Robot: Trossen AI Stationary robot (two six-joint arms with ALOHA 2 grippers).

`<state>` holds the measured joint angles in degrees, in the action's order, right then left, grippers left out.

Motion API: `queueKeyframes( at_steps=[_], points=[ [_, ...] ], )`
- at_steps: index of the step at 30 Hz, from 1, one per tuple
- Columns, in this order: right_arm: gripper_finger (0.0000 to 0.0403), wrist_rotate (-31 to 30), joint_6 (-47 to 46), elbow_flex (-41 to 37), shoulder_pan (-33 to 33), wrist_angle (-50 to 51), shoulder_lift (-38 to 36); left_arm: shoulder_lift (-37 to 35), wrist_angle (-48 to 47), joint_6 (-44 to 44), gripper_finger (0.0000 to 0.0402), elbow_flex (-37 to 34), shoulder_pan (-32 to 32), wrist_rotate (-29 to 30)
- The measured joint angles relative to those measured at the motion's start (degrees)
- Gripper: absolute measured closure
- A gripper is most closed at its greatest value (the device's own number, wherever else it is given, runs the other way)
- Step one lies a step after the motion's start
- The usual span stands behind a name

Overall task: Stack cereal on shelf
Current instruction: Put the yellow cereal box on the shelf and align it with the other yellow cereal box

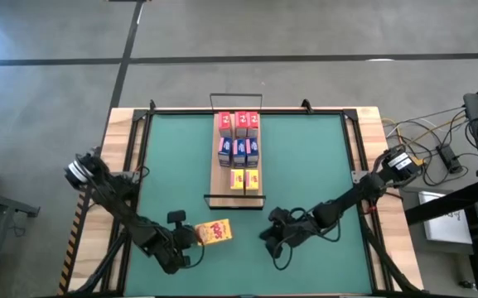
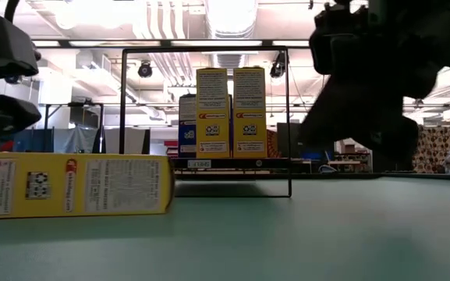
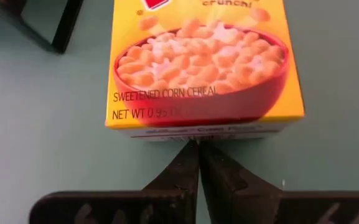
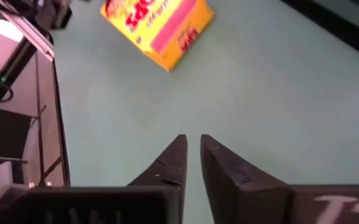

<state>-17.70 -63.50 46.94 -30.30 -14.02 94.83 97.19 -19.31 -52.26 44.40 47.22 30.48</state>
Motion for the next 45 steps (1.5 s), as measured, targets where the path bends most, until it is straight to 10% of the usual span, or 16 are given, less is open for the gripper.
queueKeyframes(
  at_steps=[19, 45],
  points=[
    [0.0152, -5.51, -2.49, 1.83, 1.74, 0.02, 0.02, 2.49, 6.24, 12.84, 0.0401, 6.34, -1.24, 4.65],
    [0.0139, -4.29, -0.89, 6.72, 3.59, -4.69, 9.29, 2.95, 6.32, 18.22, 0.0401, 8.02, -1.08, 9.16]
  ],
)
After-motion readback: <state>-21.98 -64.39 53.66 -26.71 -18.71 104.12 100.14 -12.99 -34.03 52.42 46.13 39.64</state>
